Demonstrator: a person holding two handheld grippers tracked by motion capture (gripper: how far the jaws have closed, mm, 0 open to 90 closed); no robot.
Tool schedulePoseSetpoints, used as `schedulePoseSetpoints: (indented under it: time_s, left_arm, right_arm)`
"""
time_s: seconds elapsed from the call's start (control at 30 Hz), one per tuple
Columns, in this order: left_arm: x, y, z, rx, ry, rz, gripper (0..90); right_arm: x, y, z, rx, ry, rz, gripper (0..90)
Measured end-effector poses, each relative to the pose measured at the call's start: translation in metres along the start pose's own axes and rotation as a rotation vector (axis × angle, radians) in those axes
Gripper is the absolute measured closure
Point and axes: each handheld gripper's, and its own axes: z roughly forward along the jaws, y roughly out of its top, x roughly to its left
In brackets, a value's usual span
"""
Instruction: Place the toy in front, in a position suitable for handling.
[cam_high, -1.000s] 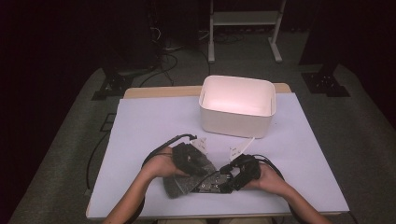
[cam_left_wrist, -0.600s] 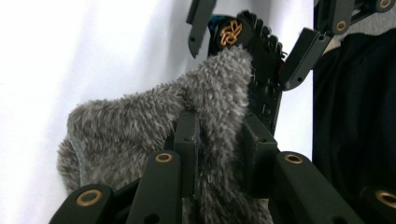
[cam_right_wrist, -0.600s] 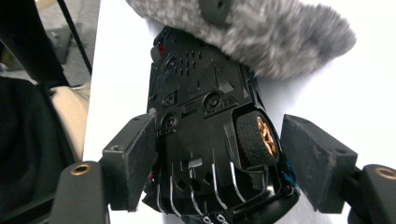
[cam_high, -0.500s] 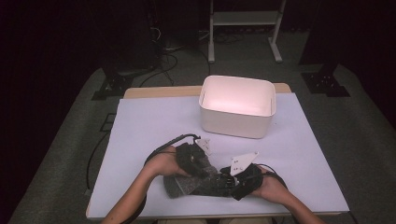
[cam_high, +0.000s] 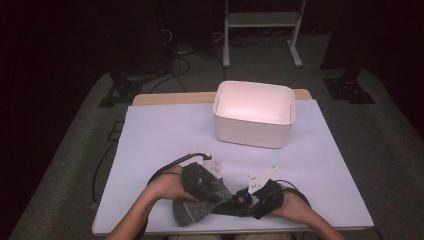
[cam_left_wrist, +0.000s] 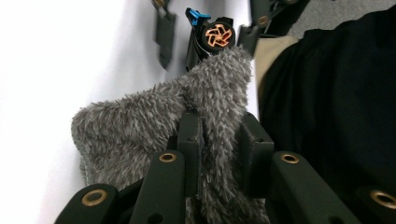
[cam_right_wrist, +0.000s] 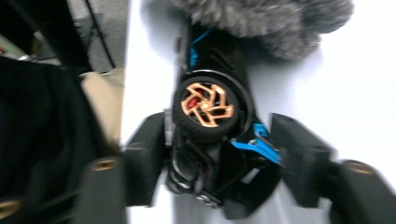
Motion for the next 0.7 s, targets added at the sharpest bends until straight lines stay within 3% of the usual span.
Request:
schedulePoseSetpoints:
  time_s: [0.17, 0.2, 0.3, 0.37, 0.4, 0.47, 0.53, 0.6, 0.7]
  left_arm:
    - [-0.004, 0.001, -0.001, 0.008, -0.003, 0.013, 74.3]
    - [-0.004, 0.001, -0.003, 0.009, 0.007, 0.018, 75.0]
    - [-0.002, 0.003, -0.006, 0.013, 0.026, 0.019, 75.5]
    - [0.002, 0.006, -0.01, 0.011, 0.048, 0.013, 75.6]
    - [0.006, 0.009, -0.013, 0.014, 0.072, 0.01, 75.6]
    - [0.009, 0.01, -0.014, 0.019, 0.081, 0.005, 75.6]
    - [0.012, 0.011, -0.012, 0.03, 0.091, -0.001, 75.6]
    - [0.014, 0.01, -0.007, 0.045, 0.088, -0.003, 75.5]
    - [0.014, 0.007, -0.004, 0.024, 0.079, -0.005, 74.8]
  right_arm:
    - [0.006, 0.002, 0.003, 0.019, -0.014, -0.042, 54.6]
    - [0.006, 0.003, 0.002, 0.016, -0.036, -0.053, 54.9]
    - [0.004, 0.004, 0.003, 0.015, -0.035, -0.058, 55.0]
    - [0.003, 0.005, 0.004, 0.019, -0.065, -0.084, 55.0]
    - [0.001, 0.008, 0.005, 0.029, -0.107, -0.101, 56.0]
    - [-0.002, 0.009, 0.006, 0.022, -0.125, -0.093, 56.5]
    - [-0.012, 0.009, 0.007, 0.002, -0.105, -0.051, 56.8]
    - [-0.013, 0.008, 0.007, -0.006, -0.096, -0.041, 56.7]
    - [-0.013, 0.006, 0.006, -0.015, -0.077, -0.028, 53.7]
